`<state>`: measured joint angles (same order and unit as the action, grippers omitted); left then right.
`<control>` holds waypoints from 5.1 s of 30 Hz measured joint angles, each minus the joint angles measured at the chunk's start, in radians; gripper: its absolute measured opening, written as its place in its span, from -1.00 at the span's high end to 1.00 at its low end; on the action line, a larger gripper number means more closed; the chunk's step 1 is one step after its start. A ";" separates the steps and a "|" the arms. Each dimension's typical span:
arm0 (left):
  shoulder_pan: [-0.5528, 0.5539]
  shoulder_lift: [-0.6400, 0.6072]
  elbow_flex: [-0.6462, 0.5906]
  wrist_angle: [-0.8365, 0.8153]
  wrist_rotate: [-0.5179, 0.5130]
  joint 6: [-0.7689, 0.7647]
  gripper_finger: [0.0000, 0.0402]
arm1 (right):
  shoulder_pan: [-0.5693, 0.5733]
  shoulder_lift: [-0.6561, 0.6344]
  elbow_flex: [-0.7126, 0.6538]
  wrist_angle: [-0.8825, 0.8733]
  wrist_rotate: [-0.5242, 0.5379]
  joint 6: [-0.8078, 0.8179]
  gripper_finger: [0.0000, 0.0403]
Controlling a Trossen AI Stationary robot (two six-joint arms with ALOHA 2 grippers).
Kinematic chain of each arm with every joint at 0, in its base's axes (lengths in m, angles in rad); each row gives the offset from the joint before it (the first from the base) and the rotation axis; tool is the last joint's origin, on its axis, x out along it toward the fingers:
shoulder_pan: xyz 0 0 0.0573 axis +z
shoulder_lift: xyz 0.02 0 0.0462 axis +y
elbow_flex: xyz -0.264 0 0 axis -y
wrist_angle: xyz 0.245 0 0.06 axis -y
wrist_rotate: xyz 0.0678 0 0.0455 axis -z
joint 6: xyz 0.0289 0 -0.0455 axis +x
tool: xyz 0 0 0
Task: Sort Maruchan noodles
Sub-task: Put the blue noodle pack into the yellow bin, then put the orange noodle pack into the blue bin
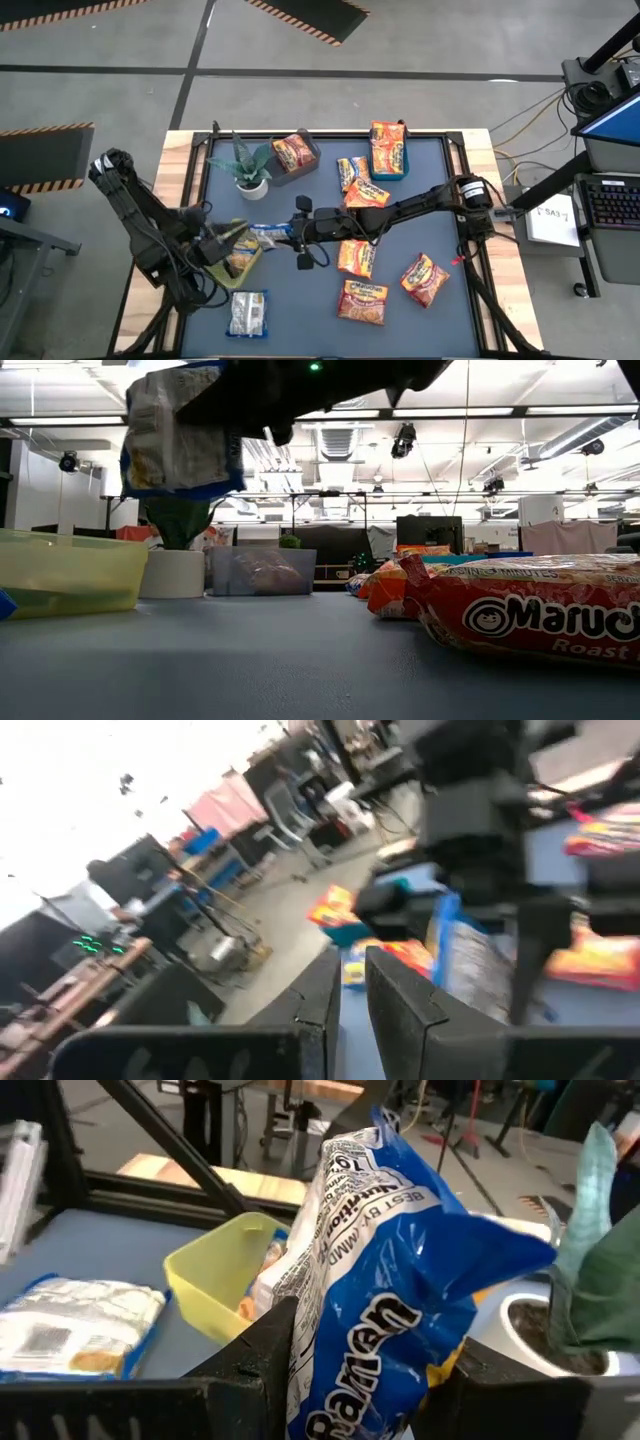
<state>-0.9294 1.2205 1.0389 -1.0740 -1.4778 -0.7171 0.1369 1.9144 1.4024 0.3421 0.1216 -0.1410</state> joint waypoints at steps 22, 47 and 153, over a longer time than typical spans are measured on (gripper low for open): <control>0.000 -0.170 -0.003 -0.063 -0.085 -0.025 0.83 | -0.017 0.401 0.516 -0.086 0.246 0.073 0.34; 0.000 -0.134 -0.006 -0.061 -0.083 -0.025 0.83 | -0.013 0.568 0.724 -0.217 0.418 0.134 0.32; 0.919 0.212 -0.120 1.050 1.342 1.016 1.00 | -0.561 -0.752 -0.700 -0.824 -0.469 0.594 -0.20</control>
<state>-0.0106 1.4329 0.9192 -0.0244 -0.1360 0.2993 -0.4236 1.1629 0.7027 -0.4821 -0.3472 0.4530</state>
